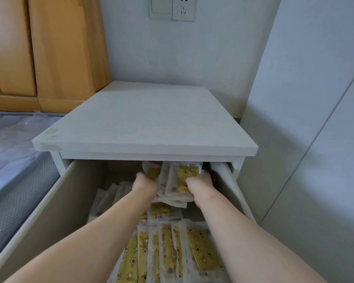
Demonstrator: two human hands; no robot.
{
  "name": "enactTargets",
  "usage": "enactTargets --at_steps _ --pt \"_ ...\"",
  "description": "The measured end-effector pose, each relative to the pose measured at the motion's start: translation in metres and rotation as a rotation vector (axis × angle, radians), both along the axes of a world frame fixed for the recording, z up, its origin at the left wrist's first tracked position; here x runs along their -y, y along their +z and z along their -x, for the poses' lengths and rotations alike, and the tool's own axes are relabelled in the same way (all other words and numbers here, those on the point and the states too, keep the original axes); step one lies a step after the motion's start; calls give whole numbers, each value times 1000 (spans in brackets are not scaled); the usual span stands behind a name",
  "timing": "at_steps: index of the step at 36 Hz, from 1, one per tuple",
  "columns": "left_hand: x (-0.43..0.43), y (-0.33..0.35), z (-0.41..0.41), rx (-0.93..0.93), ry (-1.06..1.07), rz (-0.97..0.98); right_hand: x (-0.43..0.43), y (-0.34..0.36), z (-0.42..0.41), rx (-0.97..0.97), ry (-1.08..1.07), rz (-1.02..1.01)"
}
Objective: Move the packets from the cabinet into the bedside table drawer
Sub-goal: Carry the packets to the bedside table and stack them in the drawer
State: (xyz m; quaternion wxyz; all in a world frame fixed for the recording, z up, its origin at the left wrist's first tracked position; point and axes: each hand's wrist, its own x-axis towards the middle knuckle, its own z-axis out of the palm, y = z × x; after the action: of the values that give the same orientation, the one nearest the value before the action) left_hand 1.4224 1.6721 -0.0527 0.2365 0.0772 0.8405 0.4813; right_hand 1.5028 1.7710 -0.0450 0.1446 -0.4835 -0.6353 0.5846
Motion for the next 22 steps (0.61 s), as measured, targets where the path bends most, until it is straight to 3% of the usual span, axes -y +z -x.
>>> enactTargets --at_steps 5,9,18,22 --pt "-11 -17 -11 1 -110 142 -2 -19 -9 234 23 -200" --pt "-14 -31 -11 -13 -164 248 -3 -28 -9 343 46 -223" --pt "-10 -39 -10 -201 -313 377 0 -38 -8 395 104 -252" --pt "-4 -41 -6 -321 -455 553 2 -41 -9 428 162 -337"
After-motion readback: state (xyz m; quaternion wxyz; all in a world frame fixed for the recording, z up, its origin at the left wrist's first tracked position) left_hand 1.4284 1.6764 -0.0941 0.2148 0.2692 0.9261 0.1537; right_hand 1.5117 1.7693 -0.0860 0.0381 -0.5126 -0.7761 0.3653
